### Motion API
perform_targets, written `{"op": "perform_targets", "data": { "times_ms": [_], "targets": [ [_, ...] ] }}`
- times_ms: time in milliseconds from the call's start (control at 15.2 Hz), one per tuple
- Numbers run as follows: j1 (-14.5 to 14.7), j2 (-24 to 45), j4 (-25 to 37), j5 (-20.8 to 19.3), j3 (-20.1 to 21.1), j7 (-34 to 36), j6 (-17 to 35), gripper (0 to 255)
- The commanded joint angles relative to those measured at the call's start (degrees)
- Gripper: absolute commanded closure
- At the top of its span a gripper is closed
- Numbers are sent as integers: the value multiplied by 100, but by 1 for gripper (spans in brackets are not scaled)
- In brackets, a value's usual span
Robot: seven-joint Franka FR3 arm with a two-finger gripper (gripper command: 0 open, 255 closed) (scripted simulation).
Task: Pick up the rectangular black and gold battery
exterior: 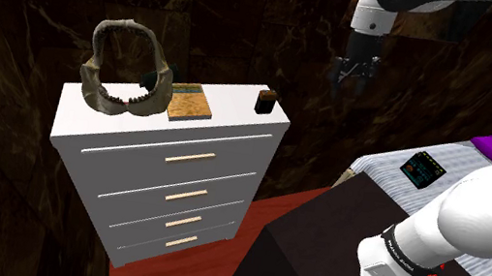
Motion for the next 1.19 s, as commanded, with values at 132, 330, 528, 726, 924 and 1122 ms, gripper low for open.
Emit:
{"op": "perform_targets", "data": {
  "times_ms": [132, 330, 528, 726, 924, 1122],
  "targets": [
    [17, 882, 426, 76, 0, 35, 443, 0],
    [26, 1562, 847, 135, 1, 53, 689, 0],
    [33, 2243, 1334, 195, 3, 67, 870, 0],
    [35, 2926, 1889, 255, 7, 79, 984, 0],
    [32, 3616, 2520, 313, 14, 93, 1032, 0],
    [25, 4322, 3235, 367, 23, 109, 1009, 0]
  ]
}}
